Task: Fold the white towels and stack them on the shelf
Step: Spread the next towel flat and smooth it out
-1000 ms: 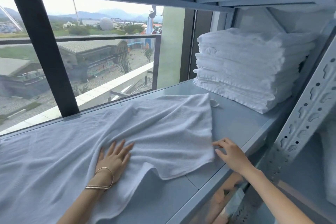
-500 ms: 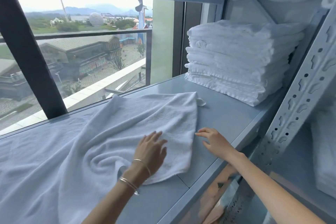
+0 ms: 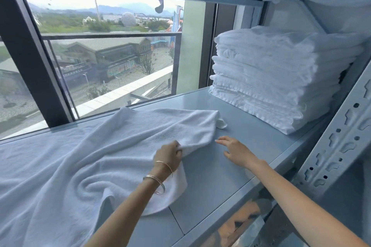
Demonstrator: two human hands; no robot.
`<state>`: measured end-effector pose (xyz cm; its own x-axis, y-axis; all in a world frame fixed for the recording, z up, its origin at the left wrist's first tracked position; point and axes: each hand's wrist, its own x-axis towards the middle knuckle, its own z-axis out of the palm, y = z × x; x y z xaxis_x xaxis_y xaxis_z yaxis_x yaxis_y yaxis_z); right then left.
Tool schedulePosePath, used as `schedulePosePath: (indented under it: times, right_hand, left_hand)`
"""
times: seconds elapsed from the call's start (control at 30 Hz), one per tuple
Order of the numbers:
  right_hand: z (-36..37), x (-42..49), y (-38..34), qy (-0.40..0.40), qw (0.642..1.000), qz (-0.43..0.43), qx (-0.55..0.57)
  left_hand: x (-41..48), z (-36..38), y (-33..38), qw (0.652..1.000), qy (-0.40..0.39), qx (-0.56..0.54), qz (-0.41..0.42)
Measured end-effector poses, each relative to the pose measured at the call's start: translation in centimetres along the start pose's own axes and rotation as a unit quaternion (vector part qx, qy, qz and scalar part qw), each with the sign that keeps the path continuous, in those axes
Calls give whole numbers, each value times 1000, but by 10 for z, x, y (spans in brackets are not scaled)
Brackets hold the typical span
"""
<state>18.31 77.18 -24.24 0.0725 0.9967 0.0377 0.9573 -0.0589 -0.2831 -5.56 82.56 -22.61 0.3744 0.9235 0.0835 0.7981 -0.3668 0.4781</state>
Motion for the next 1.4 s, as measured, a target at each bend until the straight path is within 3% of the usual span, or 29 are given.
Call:
schedulePosePath:
  times: [0.07, 0.13, 0.2, 0.27, 0.33, 0.43, 0.53, 0.6, 0.7, 0.77, 0.9, 1.03, 1.2, 1.27, 1.33, 1.4]
  right_hand:
    - [-5, 15, 3, -3, 1000, -23, 0]
    - [-8, 32, 4, -6, 999, -49, 1]
    - [-10, 49, 0, -5, 997, -71, 7]
    - [-9, 64, -5, 1, 996, -93, -19]
    - [-6, 77, -8, 6, 989, -108, -99]
    - [1, 94, -13, -15, 979, -104, -174]
    - [7, 110, -18, -36, 980, -106, -167]
    - [10, 118, -18, -9, 979, -100, -179]
    - [10, 130, -8, 29, 977, -74, -199]
    - [7, 138, 5, 42, 972, -73, -218]
    - [-3, 149, 21, 66, 959, -111, -251]
    - [-35, 169, 25, 19, 971, -148, -188]
    - [-88, 202, 30, 18, 980, -174, -94]
    - [-106, 211, 33, 62, 982, -156, -81]
    - [-122, 218, 36, 113, 981, -136, -82]
    - [-134, 225, 38, 153, 978, -129, -52]
  left_hand:
    - [11, -27, -9, 978, 26, -196, -71]
    - [20, -53, -24, 918, 67, -364, -144]
    - [29, -74, -48, 872, 127, -426, -204]
    - [34, -87, -76, 893, 193, -335, -230]
    - [30, -91, -96, 941, 198, -126, -244]
    - [19, -81, -86, 968, 171, 99, -156]
    - [18, -56, -48, 970, 177, 165, 2]
    - [27, -33, -29, 967, 113, 224, 54]
    - [41, -6, -26, 949, 7, 314, 25]
    - [47, 2, -33, 943, -1, 332, 0]
    - [48, -2, -36, 943, 79, 322, 33]
    - [49, -35, -28, 935, 149, 318, -47]
    - [42, -80, -15, 952, 229, 184, -91]
    - [37, -95, -7, 974, 216, -22, -64]
    - [29, -108, 8, 948, 173, -265, -25]
    - [22, -111, 27, 917, 114, -381, 6]
